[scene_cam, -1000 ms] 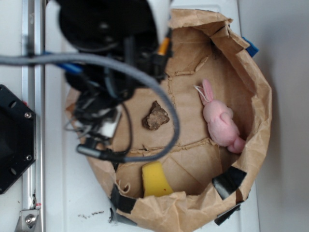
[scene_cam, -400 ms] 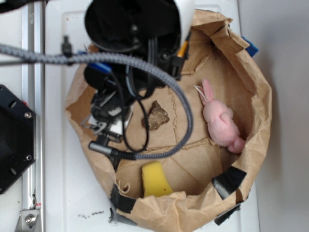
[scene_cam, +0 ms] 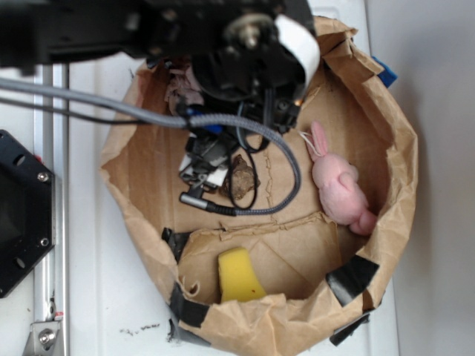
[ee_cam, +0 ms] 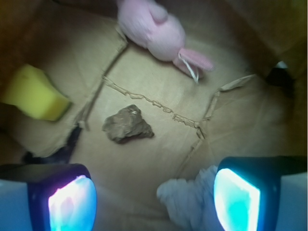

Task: Grab the white paper.

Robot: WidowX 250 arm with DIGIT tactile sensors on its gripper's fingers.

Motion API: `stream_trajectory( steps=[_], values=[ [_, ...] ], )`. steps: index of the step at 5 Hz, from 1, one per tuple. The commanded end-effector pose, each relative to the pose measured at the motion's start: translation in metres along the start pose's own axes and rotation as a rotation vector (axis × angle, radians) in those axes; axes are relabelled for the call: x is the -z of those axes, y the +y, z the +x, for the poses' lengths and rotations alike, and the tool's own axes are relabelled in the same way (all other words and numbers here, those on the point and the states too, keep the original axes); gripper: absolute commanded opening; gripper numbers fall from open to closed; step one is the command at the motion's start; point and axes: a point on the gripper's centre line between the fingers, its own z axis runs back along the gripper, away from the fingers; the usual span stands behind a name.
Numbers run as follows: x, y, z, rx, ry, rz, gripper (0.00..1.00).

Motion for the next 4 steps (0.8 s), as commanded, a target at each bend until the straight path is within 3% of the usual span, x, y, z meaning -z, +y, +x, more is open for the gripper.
stream_trajectory(
  steps=[1,3,4],
  values=[
    [0.028,0.0,-0.016,0.042,0.011,0.004,1.0],
    [0.025,0.009,-0.029,0.071,0.002,0.042,1.0],
    [0.024,0.015,-0.032,0.083,0.013,0.115,1.0]
  ],
)
